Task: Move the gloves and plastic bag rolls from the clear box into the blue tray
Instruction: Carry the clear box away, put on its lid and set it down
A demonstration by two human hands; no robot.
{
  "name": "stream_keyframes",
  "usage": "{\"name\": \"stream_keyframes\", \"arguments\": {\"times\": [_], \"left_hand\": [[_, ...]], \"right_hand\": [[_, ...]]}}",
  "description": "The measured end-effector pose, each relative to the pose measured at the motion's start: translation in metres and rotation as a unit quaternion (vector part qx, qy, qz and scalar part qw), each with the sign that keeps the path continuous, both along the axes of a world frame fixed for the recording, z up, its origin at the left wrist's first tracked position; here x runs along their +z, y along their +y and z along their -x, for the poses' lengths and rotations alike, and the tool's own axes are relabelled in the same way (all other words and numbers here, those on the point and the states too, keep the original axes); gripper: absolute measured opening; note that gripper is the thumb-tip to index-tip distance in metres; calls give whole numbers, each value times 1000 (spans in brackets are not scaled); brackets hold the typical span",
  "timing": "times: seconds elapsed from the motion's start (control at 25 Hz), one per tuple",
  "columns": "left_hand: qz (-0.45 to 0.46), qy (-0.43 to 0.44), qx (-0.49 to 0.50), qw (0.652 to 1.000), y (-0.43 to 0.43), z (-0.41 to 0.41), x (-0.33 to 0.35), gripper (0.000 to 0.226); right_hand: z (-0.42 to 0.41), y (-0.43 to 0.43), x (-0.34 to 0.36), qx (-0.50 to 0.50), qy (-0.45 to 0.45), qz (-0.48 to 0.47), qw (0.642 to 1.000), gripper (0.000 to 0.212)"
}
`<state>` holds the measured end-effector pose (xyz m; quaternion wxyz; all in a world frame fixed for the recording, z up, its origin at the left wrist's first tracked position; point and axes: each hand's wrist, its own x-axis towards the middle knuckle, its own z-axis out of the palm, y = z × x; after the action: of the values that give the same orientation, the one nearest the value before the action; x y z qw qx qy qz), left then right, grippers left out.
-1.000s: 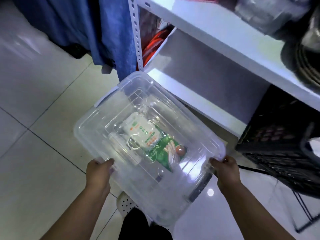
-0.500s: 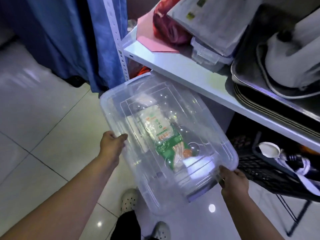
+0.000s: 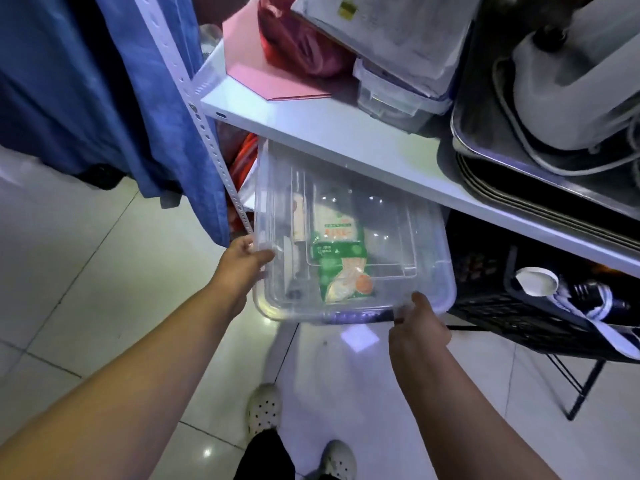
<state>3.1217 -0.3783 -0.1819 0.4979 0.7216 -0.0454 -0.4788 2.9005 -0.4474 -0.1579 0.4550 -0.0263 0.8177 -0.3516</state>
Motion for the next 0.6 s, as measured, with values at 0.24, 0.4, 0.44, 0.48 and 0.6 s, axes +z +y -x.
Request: {"name": "stream_keyframes", "arguments": {"times": [0.24, 0.4, 0.44, 0.48, 0.6], "left_hand": [[-20, 170, 140, 975, -5, -21, 0, 10], [22, 143, 168, 975, -53, -46, 5, 5], [32, 140, 175, 974, -65, -53, 5, 3], [36, 134, 178, 974, -75, -60, 5, 7], [26, 122, 172, 977, -97, -71, -1, 9]], "right_hand": [[-71, -21, 2, 77, -100, 21, 992, 20], [-107, -44, 3, 21, -189, 58, 980, 26], [-111, -49, 3, 36, -202, 75, 976, 33], [-113, -53, 2, 51, -209, 85, 973, 40], [-111, -53, -3, 97, -211, 83, 969, 48]]}}
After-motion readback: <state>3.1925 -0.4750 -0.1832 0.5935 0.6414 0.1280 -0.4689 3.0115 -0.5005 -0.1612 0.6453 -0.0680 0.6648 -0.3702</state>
